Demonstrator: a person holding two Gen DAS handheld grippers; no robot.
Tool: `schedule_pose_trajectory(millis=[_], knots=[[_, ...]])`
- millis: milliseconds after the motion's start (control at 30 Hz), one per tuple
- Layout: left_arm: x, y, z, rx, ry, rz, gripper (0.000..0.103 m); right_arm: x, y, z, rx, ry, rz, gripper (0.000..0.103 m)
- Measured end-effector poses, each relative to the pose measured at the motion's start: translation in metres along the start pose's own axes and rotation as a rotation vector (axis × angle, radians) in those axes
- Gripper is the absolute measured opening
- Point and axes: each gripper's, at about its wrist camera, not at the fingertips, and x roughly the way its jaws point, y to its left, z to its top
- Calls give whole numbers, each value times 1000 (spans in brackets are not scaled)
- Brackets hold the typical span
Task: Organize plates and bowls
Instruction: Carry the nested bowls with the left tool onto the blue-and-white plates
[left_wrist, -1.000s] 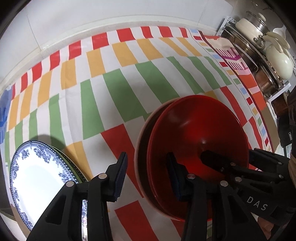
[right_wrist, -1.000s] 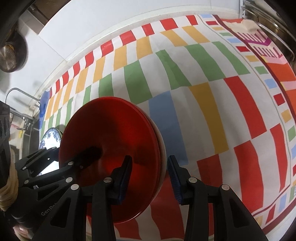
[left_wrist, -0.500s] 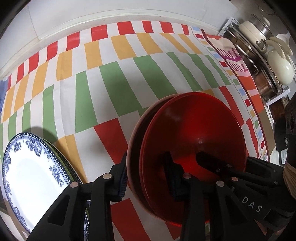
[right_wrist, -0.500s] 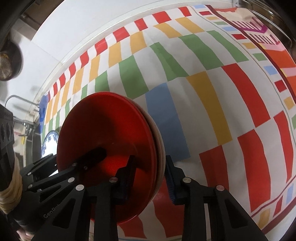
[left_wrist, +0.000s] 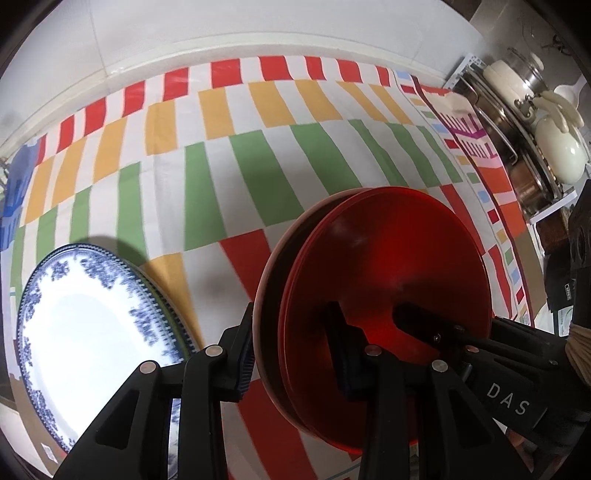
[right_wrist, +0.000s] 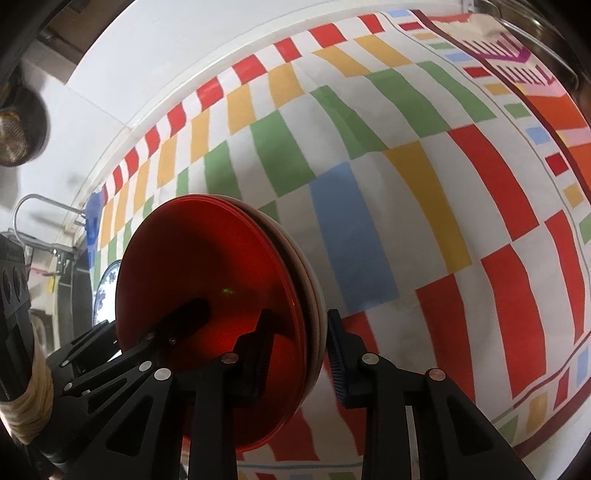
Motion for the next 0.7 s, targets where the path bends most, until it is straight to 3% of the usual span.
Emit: schedule_pose_trajectory(millis=[333,700], knots=[[-43,47,-19,-51,-75,20,35,2,46,5,-81,-37,18,29],[-79,107,-56,-138,-107,63,35,9,118,-22,-186,-24,56,29]])
